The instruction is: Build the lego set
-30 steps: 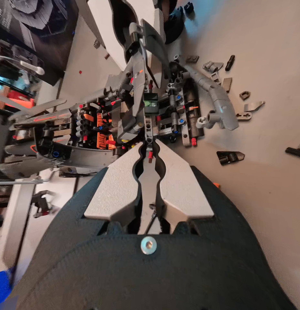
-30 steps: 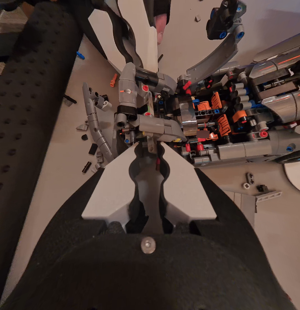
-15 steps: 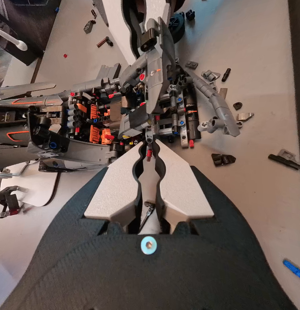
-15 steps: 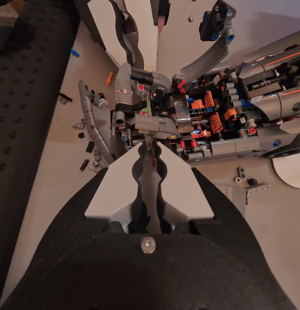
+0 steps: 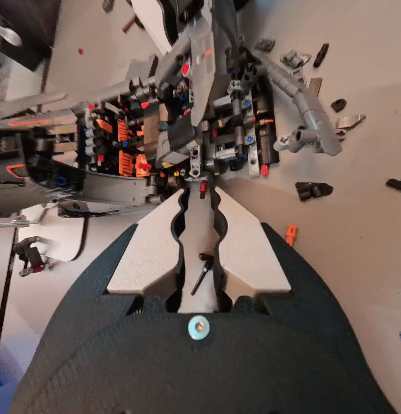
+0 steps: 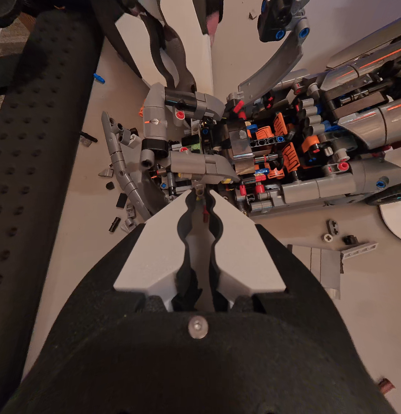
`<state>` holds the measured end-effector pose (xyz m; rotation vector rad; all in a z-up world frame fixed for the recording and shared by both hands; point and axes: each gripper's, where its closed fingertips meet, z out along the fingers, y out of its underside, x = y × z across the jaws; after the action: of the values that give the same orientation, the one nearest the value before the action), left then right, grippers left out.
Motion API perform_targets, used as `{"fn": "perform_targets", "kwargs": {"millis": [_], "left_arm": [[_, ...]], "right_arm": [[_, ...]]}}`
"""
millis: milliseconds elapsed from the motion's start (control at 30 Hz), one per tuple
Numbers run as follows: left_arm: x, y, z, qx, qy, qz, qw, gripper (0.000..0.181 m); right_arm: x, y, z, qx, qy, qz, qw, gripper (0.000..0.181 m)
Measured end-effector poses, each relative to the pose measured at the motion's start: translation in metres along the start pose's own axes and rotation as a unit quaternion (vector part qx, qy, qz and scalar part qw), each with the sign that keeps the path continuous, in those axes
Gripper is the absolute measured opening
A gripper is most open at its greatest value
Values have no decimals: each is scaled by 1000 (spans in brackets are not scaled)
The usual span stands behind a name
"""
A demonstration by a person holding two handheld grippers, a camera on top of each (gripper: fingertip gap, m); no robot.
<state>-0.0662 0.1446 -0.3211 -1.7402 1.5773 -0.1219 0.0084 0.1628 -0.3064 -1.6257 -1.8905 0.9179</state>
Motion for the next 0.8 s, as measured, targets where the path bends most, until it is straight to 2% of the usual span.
{"fn": "perform_targets", "kwargs": {"millis": [67, 167, 267, 333, 500, 633, 733, 800], "left_arm": [[5, 5, 5, -8, 12, -1, 1000, 16], [6, 6, 9, -15, 10, -2, 1000, 4], [6, 5, 8, -13, 11, -7, 1000, 4], [6, 5, 9, -15, 6, -1, 1000, 4], [1, -8, -1, 14, -19, 7, 1000, 19], [-5, -19, -9, 30, -95, 95, 990, 17], [2, -23, -8, 27, -121, 167, 978, 10], [3, -23, -7, 20, -128, 185, 974, 7]], "right_arm": [[0, 0, 0, -1, -2, 3, 1000, 5], [-1, 1, 0, -1, -6, 5, 1000, 5], [0, 1, -1, 0, -8, 6, 1000, 5], [0, 1, -1, 1, -13, 8, 1000, 5], [0, 1, -2, 4, -22, 10, 1000, 5], [2, 2, -2, 4, -26, 12, 1000, 5], [2, 1, -3, 3, -26, 12, 1000, 5], [2, 1, -3, 2, -26, 13, 1000, 5]]}}
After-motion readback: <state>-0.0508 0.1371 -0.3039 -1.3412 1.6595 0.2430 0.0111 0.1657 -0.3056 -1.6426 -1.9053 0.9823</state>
